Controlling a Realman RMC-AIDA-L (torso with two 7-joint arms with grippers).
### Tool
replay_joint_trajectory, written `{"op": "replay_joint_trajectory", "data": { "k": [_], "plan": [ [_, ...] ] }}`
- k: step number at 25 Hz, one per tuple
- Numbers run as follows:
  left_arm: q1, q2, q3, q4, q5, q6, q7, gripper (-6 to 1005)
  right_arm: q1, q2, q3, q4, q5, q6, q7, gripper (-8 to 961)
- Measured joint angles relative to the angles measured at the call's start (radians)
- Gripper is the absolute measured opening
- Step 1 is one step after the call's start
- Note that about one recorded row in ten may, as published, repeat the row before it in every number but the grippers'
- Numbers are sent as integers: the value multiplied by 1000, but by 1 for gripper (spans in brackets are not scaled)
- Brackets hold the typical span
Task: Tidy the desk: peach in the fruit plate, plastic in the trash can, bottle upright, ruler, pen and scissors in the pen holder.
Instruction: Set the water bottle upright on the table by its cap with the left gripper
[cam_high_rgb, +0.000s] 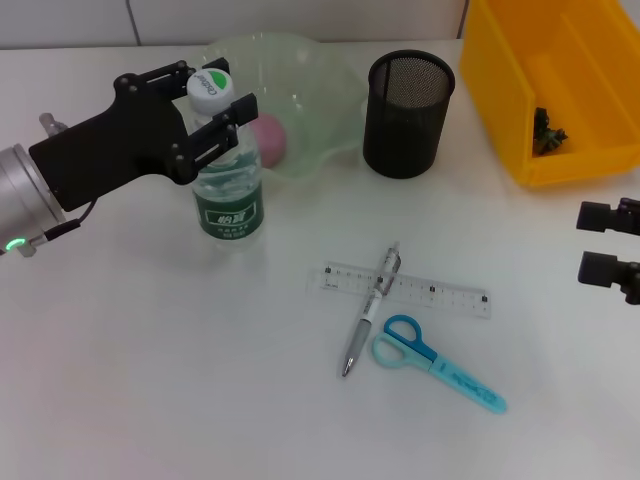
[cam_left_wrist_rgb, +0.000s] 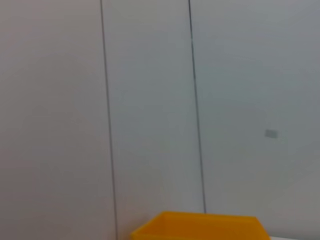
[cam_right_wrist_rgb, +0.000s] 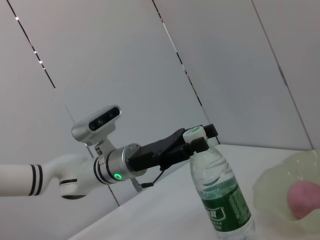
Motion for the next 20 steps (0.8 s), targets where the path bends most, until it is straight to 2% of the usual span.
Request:
{"op": "replay_joint_trajectory", "data": {
  "k": [12, 20],
  "plan": [
    [4, -17, -3, -41, -1, -100, 19, 491, 8, 0, -9, 1, -5, 20, -1, 825],
    [17, -19, -11, -46, -9, -97, 38, 500, 14, 4, -7, 1, -29, 23, -1, 826]
  ]
}}
